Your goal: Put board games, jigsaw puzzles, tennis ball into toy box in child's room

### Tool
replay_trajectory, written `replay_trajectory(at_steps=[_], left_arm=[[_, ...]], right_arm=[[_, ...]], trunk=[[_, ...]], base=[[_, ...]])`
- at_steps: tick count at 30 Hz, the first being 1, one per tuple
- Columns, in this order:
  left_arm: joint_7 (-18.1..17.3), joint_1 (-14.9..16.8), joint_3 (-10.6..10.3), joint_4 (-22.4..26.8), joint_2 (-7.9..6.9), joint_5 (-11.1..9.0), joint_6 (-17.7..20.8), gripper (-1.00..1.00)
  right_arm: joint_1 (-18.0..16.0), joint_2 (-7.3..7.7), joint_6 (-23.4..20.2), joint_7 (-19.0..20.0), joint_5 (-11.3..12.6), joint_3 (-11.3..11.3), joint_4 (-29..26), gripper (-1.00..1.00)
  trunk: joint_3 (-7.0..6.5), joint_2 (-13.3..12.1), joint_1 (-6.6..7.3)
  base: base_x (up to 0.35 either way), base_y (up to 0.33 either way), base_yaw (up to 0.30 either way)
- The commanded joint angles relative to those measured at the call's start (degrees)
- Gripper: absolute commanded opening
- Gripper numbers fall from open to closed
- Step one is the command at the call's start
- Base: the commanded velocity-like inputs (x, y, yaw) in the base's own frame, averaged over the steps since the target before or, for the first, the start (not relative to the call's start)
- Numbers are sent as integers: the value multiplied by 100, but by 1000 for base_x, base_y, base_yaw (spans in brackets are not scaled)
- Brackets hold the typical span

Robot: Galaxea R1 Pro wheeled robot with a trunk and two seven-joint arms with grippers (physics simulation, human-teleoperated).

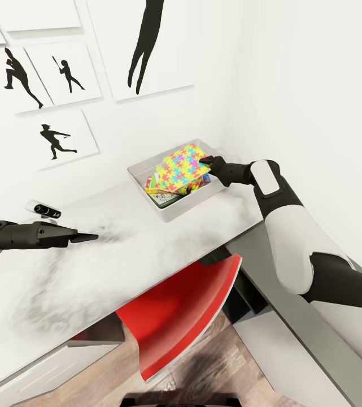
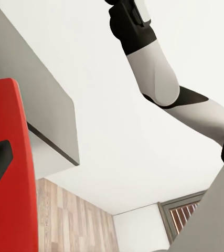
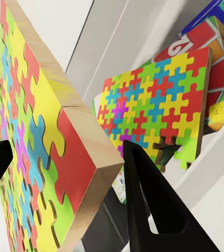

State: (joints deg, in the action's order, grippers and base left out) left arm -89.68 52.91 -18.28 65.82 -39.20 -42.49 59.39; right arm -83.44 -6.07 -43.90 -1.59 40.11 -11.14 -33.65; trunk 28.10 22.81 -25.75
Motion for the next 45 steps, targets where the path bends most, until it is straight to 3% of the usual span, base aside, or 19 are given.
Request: replay_trajectory(at_steps=[1, 5, 7, 10, 14, 31, 41, 45], left_arm=[[-32, 8, -19, -1, -8, -4, 61, 100], [-32, 8, -12, 0, -29, -36, 61, 100], [-32, 8, -10, 8, -21, -130, 61, 100], [-32, 8, -16, 22, -16, -437, 61, 100], [-32, 8, -24, 26, -49, -567, 61, 100], [-32, 8, -27, 36, -77, -605, 61, 100], [-32, 8, -29, 36, -71, -607, 61, 100], [-32, 8, -34, 33, -74, -603, 61, 100]], right_arm=[[-4, -7, -35, -45, 22, -37, -10, -100], [-1, -9, -39, -41, 23, -37, -35, -100], [4, -8, -42, -41, 23, -42, -95, -100], [18, -8, -94, -43, 23, -45, -247, -100], [26, -8, -175, -43, 23, -49, -310, -100], [15, -22, -207, -75, 32, -55, -279, -100], [-20, -47, -249, -216, 32, -55, -167, -100], [-30, -72, -272, -446, 32, -55, -99, -100]], trunk=[[9, 10, -3], [9, 10, -3], [9, 10, -3], [9, 10, -3], [9, 10, -3], [9, 10, -3], [9, 10, -3], [9, 10, -3]], base=[[0, 0, 0], [0, 0, 0], [0, 0, 0], [0, 0, 0], [0, 0, 0], [52, 24, 0], [65, 0, 0], [42, 11, 0]])
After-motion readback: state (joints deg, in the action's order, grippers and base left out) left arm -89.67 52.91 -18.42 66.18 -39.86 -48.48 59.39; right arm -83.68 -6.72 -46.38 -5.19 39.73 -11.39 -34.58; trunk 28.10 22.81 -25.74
